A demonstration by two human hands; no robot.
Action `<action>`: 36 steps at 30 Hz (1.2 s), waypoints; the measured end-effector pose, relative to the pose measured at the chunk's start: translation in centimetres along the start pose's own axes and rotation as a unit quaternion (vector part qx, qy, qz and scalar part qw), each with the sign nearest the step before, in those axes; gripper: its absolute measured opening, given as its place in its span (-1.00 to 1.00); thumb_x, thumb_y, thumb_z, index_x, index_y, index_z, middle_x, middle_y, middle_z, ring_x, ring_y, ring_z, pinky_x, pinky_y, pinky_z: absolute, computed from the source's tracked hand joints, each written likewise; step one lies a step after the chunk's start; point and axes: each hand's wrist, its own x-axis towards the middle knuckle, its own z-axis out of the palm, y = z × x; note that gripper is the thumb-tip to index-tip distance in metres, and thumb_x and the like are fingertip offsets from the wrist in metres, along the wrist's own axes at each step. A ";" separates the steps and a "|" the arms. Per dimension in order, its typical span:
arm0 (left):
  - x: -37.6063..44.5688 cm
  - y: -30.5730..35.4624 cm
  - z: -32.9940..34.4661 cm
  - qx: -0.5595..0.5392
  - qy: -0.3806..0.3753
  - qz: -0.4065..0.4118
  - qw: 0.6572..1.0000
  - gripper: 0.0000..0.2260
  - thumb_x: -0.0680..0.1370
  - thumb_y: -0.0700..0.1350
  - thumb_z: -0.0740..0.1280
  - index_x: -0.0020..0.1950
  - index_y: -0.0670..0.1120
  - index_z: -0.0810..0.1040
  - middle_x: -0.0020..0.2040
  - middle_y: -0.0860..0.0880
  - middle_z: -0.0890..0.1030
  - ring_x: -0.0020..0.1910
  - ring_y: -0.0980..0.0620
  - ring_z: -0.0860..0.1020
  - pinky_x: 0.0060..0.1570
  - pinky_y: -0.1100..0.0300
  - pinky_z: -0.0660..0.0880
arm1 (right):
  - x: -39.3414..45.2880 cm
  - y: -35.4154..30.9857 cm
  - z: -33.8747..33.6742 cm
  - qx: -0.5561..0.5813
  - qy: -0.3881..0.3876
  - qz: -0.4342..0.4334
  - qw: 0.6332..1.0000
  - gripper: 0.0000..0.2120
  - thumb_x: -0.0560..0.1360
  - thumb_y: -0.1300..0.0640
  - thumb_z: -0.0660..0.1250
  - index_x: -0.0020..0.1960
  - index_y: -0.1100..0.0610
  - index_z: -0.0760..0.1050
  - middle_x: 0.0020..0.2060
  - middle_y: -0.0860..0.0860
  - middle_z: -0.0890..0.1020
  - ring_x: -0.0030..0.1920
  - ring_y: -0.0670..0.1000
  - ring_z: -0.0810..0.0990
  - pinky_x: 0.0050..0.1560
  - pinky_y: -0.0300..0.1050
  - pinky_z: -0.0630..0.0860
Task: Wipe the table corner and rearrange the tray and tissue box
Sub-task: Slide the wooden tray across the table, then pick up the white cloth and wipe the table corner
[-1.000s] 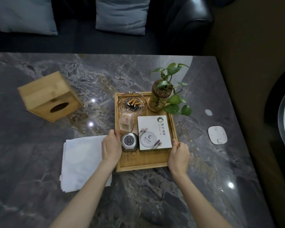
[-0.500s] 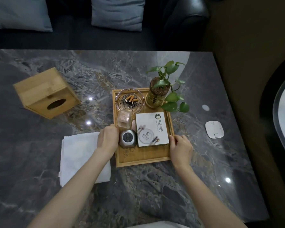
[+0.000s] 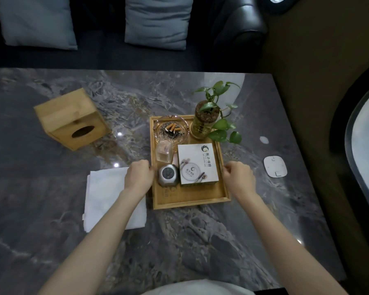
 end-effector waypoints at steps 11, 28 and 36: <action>-7.6 -4.9 -5.0 -0.173 0.177 -0.039 0.968 -0.82 0.54 -0.18 0.20 -0.19 -0.22 0.53 -0.23 -0.12 0.61 -0.25 -0.07 0.54 -0.24 0.04 0.41 | -5.3 -13.4 -0.3 0.195 0.033 -0.260 0.945 -0.79 0.57 0.16 0.15 0.08 0.20 0.49 -0.13 0.16 0.66 -0.15 0.14 0.59 -0.17 0.02 0.48; -10.1 -11.5 -0.2 -0.058 0.118 -0.201 0.971 -0.44 0.47 -0.04 0.35 0.37 -0.23 0.25 0.28 -0.26 0.31 0.23 -0.24 0.28 0.21 -0.09 0.30 | -6.2 -15.3 11.9 -0.167 -0.119 -0.338 0.919 -0.49 0.56 0.22 0.06 0.45 0.29 -0.02 0.44 0.24 0.20 0.44 0.21 0.14 0.48 0.08 -0.11; -8.8 -11.4 -1.4 -0.141 0.092 -0.215 0.962 -0.59 0.43 -0.14 0.38 0.20 -0.30 0.41 0.16 -0.29 0.48 0.13 -0.26 0.45 0.10 -0.05 0.41 | -6.9 -15.8 11.8 -0.090 -0.143 -0.343 0.924 -0.68 0.50 0.34 0.11 0.26 0.25 0.30 0.19 0.18 0.45 0.18 0.16 0.38 0.20 -0.01 0.35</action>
